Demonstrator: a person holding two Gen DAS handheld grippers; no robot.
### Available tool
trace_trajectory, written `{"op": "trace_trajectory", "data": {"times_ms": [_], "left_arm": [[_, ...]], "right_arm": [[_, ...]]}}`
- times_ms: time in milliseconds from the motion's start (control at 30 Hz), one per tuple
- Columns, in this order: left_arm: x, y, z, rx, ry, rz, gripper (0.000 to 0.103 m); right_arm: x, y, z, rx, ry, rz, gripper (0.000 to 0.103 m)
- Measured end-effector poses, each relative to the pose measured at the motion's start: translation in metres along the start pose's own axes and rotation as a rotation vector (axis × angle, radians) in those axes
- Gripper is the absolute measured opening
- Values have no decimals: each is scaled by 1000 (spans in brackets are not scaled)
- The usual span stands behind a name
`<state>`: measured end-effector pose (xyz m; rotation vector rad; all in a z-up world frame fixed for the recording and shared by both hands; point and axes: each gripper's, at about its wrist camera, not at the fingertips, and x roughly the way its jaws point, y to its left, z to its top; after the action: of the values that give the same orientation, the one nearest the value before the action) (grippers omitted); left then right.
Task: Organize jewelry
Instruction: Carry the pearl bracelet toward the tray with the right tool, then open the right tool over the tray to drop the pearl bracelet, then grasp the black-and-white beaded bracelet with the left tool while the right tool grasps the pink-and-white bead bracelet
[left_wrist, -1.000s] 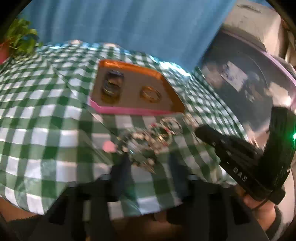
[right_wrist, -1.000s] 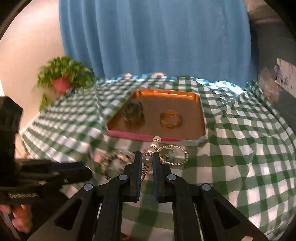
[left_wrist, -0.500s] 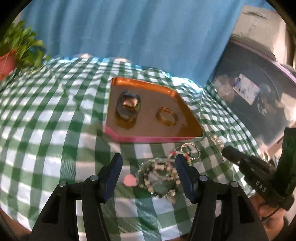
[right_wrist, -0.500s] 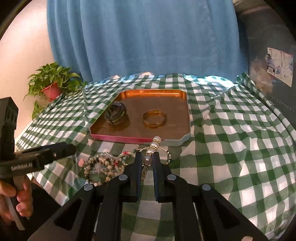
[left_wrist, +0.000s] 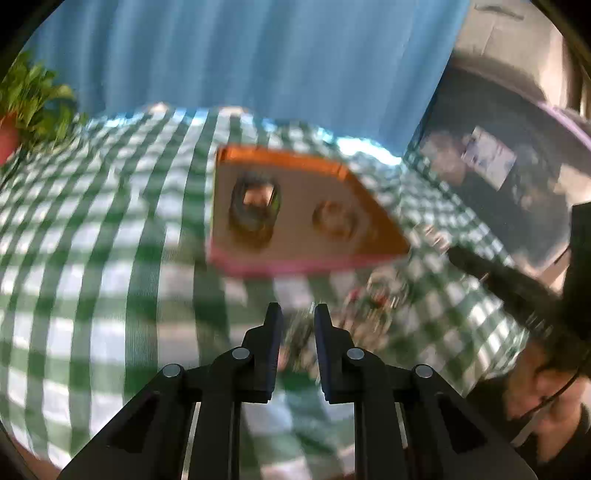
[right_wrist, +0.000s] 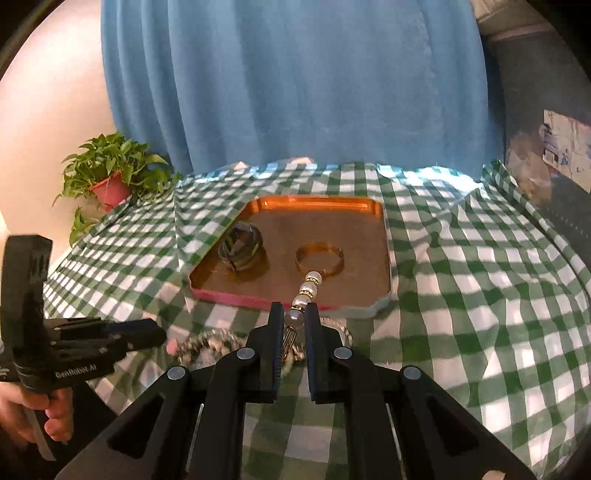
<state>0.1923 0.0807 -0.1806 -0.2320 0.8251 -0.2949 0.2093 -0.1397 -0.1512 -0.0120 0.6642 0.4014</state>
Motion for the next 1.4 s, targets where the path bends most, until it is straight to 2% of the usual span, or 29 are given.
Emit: {"op": "trace_trajectory", "data": {"times_ms": [133, 233, 433, 667, 700, 733, 767, 900, 1000, 1067, 1133, 1267, 1400], "left_arm": [[9, -8, 30, 32, -41, 10, 17], [23, -7, 44, 17, -32, 5, 17], [54, -3, 41, 19, 5, 24, 17], [71, 0, 38, 32, 40, 28, 17], [72, 0, 38, 32, 45, 27, 17], [72, -1, 38, 31, 48, 28, 17], [72, -1, 37, 29, 52, 39, 18], [60, -7, 35, 43, 43, 60, 21], [45, -12, 31, 25, 27, 57, 33], [34, -15, 27, 18, 9, 62, 51], [22, -17, 21, 15, -14, 75, 59], [0, -17, 2, -12, -49, 97, 69], [-1, -12, -20, -28, -18, 106, 70]], "right_arm": [[15, 7, 23, -12, 4, 6, 9], [32, 10, 34, -56, 25, -12, 9], [88, -6, 30, -28, 121, -24, 9], [108, -16, 25, -20, 160, -18, 12], [110, -17, 25, -14, 163, -25, 24], [111, -17, 24, -7, 165, -36, 48], [109, -19, 24, 2, 157, -39, 57], [87, -18, 25, -3, 88, -43, 60], [67, -15, 22, -14, 51, -56, 63], [52, -12, 19, -12, 31, -51, 65], [38, -8, 15, -14, 12, -43, 67], [6, -1, 4, -33, -27, -39, 71], [-11, -1, -17, -36, 0, -1, 75]]}}
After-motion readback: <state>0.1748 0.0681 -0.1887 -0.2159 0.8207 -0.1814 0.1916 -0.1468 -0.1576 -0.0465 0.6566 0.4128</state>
